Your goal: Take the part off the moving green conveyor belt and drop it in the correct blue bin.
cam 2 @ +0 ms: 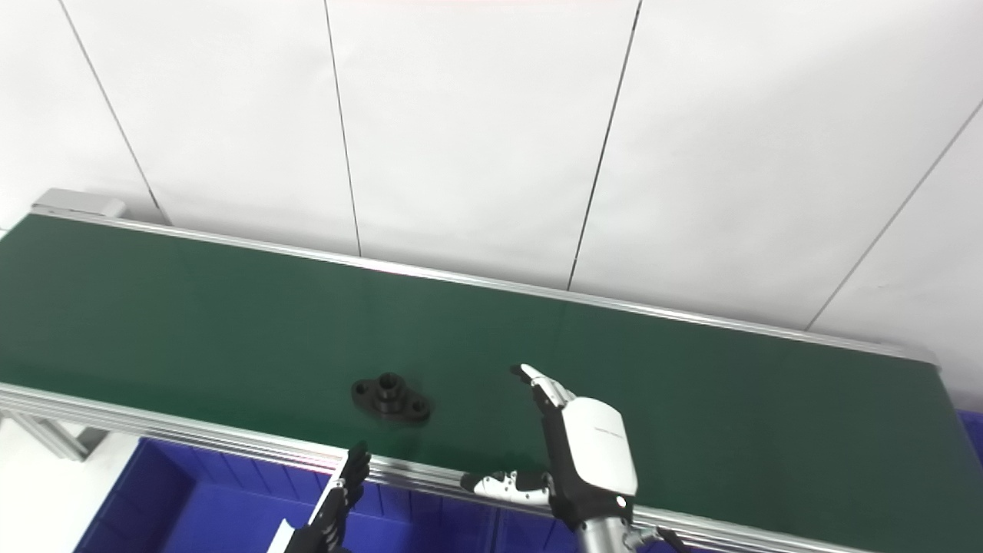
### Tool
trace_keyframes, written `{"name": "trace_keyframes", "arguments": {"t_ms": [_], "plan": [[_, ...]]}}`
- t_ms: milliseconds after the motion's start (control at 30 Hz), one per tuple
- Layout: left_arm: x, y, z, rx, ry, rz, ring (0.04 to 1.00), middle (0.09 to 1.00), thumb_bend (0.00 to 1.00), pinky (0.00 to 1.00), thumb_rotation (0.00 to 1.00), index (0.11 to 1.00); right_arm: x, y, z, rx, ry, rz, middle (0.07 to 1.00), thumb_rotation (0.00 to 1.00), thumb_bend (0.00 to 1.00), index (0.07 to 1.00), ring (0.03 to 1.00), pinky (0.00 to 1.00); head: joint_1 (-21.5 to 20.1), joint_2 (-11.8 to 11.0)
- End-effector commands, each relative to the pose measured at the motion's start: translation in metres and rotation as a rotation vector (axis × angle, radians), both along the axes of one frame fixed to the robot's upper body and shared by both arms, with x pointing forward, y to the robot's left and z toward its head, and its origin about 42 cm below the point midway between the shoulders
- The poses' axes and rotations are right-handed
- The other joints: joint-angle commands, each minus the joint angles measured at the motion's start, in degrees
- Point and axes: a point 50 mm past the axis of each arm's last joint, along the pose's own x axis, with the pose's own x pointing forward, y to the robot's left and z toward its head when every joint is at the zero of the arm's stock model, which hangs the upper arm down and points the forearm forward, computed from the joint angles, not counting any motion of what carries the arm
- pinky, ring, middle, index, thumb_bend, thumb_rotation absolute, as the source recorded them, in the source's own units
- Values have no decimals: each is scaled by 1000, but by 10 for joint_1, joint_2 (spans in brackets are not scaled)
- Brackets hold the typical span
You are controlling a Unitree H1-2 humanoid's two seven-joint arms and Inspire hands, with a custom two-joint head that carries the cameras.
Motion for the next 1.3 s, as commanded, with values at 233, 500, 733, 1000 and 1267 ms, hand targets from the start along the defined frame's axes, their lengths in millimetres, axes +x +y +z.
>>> {"name": "trace_keyframes", "arguments": {"t_ms": [233,500,733,1000,1267], "plan": [[1,-6,10,-28,-34,0,997,1000,775,1000,1000,1000,33,24,11,-35,-43,31,789,348,928,825,698,568,0,3],[1,-7,10,-34,-34,-7,1000,1000,781,1000,995,1000,47,35,2,-69,-7,53,786,353,917,824,675,545,0,5],[0,-8,12,-41,-27,-7,1000,1000,785,1000,984,1000,57,41,-9,-111,20,67,783,363,934,821,658,529,1,10],[-3,-10,14,-48,-22,-13,1000,1000,775,1000,984,1000,66,40,-23,-142,50,72,751,325,933,774,614,479,4,14],[-5,-11,17,-53,-20,-17,1000,1000,768,1000,982,1000,66,40,-28,-133,85,67,704,301,897,756,486,378,4,18]]}}
